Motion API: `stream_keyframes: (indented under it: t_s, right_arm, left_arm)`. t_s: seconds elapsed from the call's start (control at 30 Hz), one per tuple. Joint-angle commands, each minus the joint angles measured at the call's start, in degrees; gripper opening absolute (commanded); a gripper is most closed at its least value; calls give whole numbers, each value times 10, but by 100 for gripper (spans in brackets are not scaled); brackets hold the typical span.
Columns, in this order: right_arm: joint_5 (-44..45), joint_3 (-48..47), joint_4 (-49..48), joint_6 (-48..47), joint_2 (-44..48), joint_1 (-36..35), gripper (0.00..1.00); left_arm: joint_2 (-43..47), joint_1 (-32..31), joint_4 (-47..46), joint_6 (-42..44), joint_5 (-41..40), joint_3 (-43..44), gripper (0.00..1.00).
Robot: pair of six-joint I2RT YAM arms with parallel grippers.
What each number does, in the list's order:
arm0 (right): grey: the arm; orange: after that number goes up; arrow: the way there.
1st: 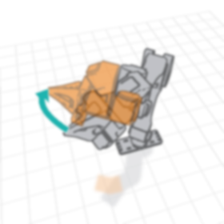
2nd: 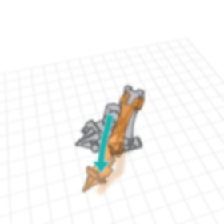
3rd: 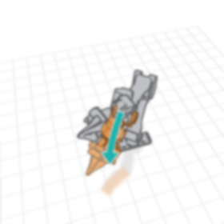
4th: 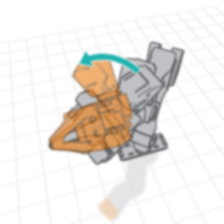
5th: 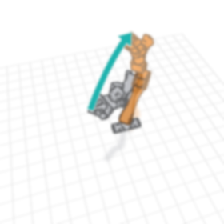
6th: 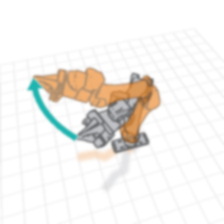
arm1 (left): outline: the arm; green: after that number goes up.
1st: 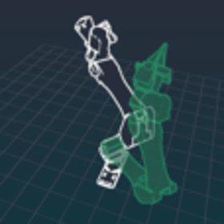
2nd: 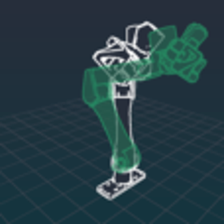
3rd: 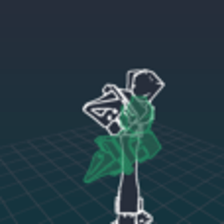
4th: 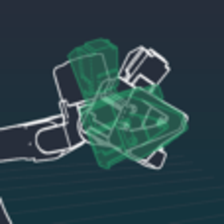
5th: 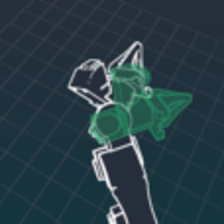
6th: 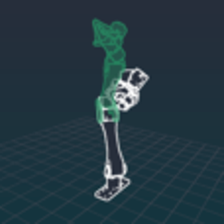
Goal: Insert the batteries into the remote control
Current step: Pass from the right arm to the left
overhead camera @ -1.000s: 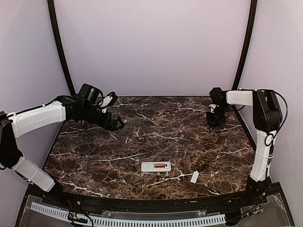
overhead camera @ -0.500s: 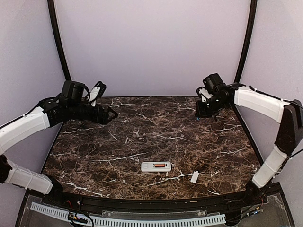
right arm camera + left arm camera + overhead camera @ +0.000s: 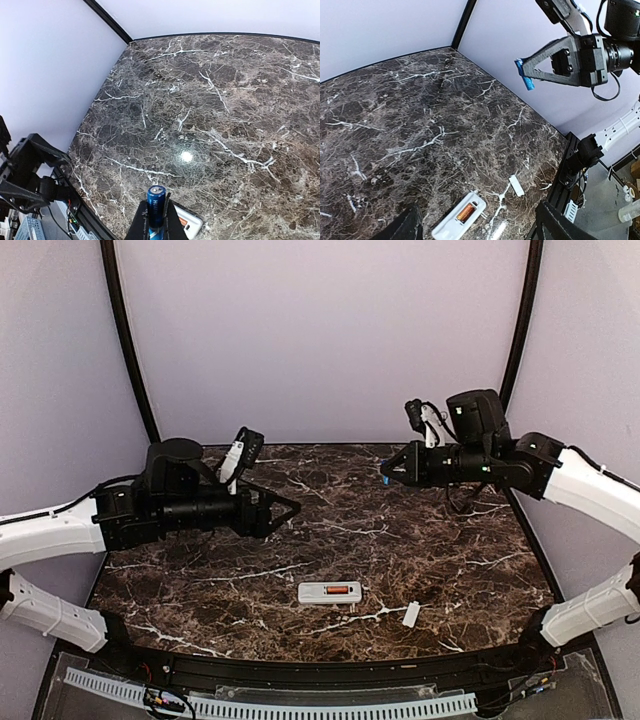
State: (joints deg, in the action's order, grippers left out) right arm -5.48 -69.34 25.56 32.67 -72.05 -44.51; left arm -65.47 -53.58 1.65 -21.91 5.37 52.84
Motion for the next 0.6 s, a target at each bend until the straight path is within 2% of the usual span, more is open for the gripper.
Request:
stream_keyframes:
  t_s: [0.0, 0.2, 0.37, 0.47, 0.57]
  right_arm:
    - [-47, 27, -92, 44, 28, -21, 0]
    - [-61, 52, -188, 58, 44, -49, 0]
    - [-54, 60, -247, 37, 54, -63, 0]
    - [-53, 77, -305, 26, 65, -69, 0]
    - [-53, 87, -334, 1, 67, -77, 0]
  left_arm:
    - [-6, -45, -86, -1, -19, -19, 77]
    - [-50, -78, -232, 12, 16, -43, 83]
    - [-82, -79, -356, 51, 42, -32, 85]
    - [-106, -79, -393, 102, 66, -14, 83]
    - [-129, -79, -432, 109, 88, -1, 79]
